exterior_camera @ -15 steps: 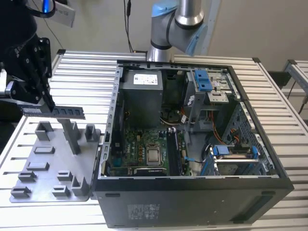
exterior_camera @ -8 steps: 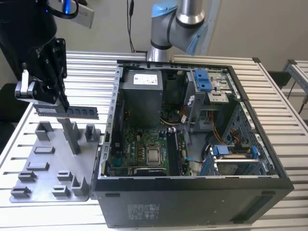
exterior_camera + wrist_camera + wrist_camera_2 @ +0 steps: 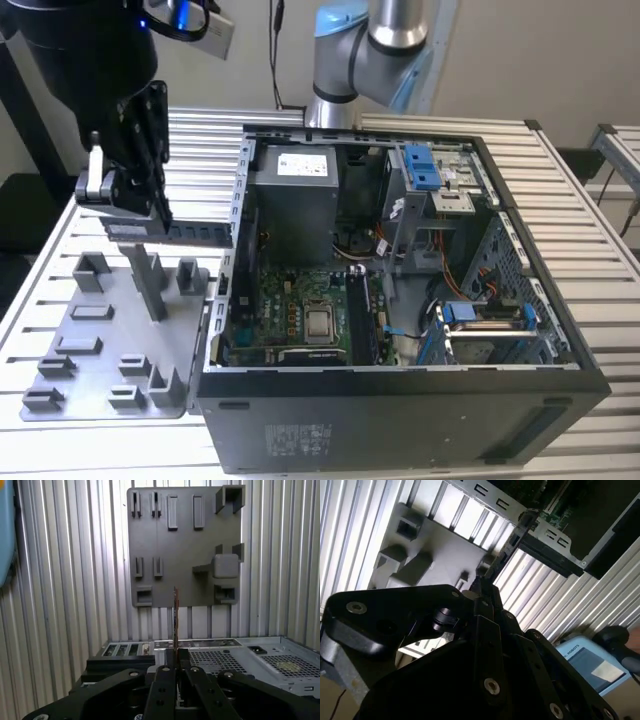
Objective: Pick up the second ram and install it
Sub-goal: 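Pick up the second ram and move it above second insertion slot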
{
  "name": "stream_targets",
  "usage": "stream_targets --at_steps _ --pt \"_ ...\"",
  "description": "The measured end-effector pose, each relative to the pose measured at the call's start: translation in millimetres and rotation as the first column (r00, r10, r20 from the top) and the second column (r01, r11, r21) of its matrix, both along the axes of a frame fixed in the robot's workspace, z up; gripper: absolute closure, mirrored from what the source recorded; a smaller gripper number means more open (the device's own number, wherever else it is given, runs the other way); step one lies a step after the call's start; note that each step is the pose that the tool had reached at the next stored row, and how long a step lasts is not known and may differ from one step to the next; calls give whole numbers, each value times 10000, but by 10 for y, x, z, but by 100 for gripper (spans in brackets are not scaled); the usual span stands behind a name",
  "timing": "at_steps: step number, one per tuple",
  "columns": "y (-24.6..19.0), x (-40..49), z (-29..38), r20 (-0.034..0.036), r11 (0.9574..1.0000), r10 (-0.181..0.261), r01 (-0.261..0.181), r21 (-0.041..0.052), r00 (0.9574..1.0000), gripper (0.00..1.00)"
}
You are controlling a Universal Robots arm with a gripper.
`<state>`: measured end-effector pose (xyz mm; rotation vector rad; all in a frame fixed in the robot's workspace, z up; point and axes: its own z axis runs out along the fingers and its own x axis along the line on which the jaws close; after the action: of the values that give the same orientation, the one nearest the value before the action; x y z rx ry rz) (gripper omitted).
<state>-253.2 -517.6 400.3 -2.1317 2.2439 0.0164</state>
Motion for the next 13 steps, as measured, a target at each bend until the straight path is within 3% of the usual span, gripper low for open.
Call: stream_targets --at_steps 13 --pt "0 513 0 -22 10000 1 -1 1 10000 86"
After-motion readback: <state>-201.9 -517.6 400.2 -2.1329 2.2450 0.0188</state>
